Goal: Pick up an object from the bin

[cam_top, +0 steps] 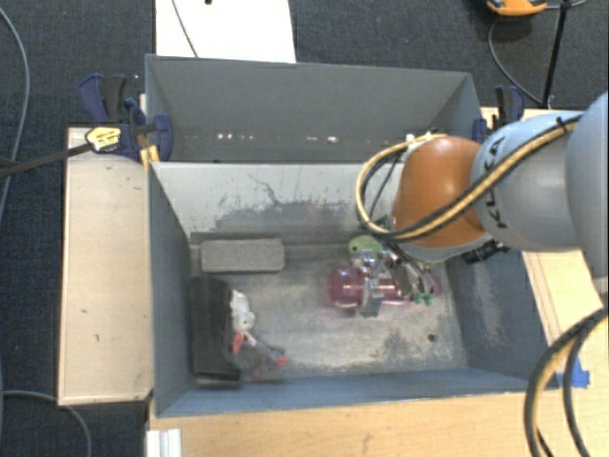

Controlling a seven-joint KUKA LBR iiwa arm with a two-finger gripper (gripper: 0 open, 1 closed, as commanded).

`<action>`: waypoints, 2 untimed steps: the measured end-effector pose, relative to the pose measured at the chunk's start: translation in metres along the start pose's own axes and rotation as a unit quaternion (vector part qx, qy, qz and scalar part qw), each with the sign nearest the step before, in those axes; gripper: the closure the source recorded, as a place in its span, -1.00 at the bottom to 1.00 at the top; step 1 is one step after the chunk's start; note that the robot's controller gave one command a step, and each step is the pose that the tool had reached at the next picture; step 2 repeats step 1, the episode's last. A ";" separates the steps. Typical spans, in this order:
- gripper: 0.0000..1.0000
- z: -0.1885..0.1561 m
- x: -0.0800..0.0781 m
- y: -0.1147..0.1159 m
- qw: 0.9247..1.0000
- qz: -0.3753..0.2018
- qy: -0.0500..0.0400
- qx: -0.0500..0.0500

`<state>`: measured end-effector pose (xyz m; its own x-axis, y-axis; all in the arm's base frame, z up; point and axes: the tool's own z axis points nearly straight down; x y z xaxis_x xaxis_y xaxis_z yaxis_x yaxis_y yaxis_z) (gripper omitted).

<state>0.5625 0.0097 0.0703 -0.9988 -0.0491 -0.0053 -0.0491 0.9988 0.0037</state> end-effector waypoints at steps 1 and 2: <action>1.00 -0.143 0.011 -0.006 1.000 0.003 -0.002 0.000; 1.00 -0.143 0.011 -0.006 1.000 0.003 -0.002 0.000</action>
Offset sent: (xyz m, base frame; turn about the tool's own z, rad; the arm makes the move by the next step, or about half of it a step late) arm 0.0000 0.0000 0.0000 0.0000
